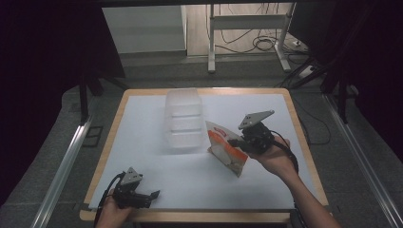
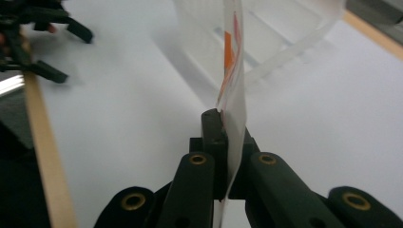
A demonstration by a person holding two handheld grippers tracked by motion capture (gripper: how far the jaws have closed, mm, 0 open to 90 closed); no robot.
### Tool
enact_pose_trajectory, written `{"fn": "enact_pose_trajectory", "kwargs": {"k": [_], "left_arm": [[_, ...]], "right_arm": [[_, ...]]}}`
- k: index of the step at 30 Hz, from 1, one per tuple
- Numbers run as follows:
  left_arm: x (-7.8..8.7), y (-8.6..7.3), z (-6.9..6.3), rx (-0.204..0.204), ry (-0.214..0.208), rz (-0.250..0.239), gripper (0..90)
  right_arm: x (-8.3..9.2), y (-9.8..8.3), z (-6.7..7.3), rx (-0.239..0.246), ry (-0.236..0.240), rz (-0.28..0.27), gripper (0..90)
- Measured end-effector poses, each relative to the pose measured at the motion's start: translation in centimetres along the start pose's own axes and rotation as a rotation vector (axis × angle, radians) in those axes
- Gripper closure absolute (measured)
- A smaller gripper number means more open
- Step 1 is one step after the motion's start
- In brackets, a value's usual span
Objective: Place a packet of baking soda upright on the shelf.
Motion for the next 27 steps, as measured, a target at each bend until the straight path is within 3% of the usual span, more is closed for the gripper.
{"fn": "enact_pose_trajectory", "kwargs": {"k": [3,8,18,27], "left_arm": [[0.0,0.0,0.0,-0.005,0.001,0.004,7.0],[0.0,0.0,0.0,-0.005,0.001,0.004,7.1],[0.0,0.0,0.1,-0.003,-0.002,0.002,7.1],[0.0,0.0,0.1,-0.002,-0.003,0.0,7.1]], "right_arm": [[0.6,0.3,-1.0,-0.008,-0.031,-0.008,89.2],[1.2,0.9,-2.0,-0.01,-0.044,-0.024,89.2],[1.2,2.9,-3.6,-0.026,-0.046,-0.062,89.2],[0.9,5.5,-5.0,-0.012,-0.042,-0.083,89.1]]}}
Point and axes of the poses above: each handheld gripper's, and its own axes: x roughly backward along the jaws, y roughly out of its top, z roughly to its left, the point moved 1 cm from there along -x, roughly forward along the jaws, and after that the axes turned 11 degrees about z, right-handed, at the moved point
